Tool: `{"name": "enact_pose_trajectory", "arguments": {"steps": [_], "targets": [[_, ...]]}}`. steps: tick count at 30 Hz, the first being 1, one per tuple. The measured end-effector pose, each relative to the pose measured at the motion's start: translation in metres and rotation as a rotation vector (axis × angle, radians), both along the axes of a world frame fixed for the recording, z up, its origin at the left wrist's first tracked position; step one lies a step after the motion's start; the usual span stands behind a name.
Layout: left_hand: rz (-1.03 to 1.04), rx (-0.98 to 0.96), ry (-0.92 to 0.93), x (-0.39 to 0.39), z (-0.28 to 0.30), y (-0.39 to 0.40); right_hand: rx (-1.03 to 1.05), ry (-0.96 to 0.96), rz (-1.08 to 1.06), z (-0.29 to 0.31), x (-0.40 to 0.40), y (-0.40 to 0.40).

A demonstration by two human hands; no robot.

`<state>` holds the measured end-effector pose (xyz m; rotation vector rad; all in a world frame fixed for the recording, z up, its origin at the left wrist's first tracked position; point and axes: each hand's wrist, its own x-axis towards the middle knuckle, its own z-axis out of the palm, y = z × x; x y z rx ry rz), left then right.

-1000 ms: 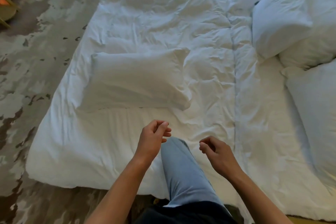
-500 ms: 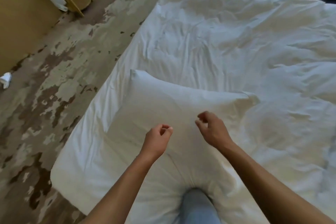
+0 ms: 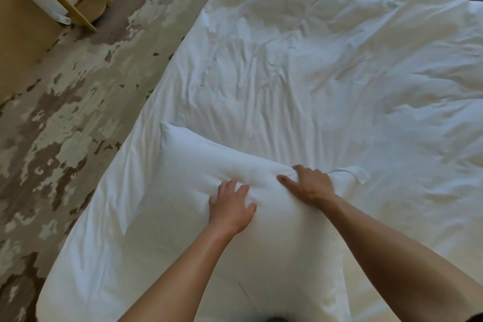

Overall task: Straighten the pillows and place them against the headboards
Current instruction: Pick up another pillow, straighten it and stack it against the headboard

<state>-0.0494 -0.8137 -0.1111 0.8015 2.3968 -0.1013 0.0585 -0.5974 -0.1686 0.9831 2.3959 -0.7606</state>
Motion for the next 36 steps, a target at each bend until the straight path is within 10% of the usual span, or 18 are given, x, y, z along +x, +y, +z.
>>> {"name": "enact_pose_trajectory", "arguments": {"steps": [22,29,36], "targets": [[-0.294,0.211,0.19,0.009,0.069,-0.073,0.06,0.271,-0.083,0.07,0.13,-0.15],[-0.556,0.158,0.086,0.026,0.103,-0.175,0.084,0.372,-0.179,0.118,0.21,-0.291],[-0.759,0.319,0.366,0.04,0.107,-0.324,0.229,0.493,-0.342,0.156,0.225,-0.429]]}}
